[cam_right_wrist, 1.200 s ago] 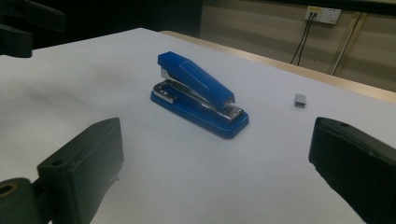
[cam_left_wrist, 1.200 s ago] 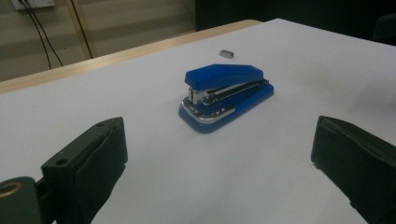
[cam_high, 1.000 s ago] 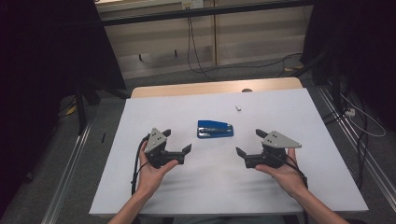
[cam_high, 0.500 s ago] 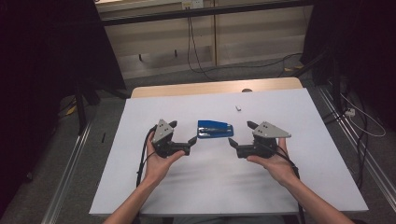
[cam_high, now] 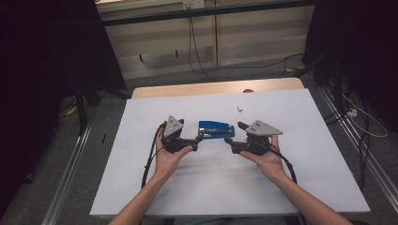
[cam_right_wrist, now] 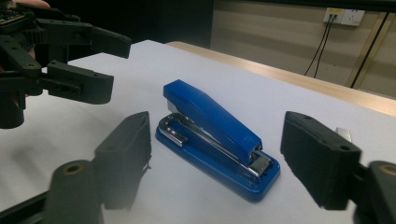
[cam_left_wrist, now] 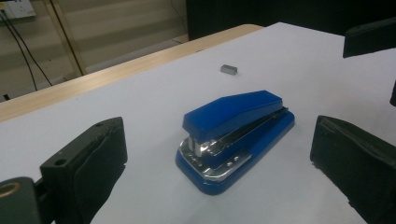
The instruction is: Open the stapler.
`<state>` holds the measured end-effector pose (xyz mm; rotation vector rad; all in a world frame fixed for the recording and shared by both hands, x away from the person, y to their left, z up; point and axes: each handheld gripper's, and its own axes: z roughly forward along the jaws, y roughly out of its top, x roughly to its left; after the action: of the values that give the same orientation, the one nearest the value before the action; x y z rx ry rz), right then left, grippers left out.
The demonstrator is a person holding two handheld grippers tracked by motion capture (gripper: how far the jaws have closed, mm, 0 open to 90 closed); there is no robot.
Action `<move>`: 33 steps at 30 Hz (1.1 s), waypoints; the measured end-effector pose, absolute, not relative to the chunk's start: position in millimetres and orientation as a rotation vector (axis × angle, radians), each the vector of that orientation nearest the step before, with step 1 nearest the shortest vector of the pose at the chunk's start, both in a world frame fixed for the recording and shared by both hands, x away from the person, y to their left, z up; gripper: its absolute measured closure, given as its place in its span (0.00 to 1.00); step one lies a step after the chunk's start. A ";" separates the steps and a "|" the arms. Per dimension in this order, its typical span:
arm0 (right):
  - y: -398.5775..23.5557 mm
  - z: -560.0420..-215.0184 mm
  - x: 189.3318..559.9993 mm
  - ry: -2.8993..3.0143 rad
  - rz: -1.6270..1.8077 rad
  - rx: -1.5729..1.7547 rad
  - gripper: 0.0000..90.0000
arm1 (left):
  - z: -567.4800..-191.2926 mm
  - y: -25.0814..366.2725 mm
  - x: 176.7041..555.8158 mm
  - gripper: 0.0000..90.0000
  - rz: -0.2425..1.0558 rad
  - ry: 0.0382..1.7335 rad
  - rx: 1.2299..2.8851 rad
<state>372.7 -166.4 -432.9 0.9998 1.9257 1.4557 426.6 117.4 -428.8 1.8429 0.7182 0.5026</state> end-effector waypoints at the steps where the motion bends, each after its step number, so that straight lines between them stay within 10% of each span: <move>1: -166.4 -432.9 372.7 1.926 1.456 1.000 0.33 | -428.4 119.4 427.7 0.04 0.497 0.724 1.841; 33: -133.9 -446.9 409.2 2.169 1.407 0.939 1.00 | -435.2 112.6 444.7 0.07 0.536 0.739 1.851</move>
<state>409.2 -133.9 -446.9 0.9392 2.1687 1.4068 444.7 112.6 -435.2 1.8512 0.7386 0.5357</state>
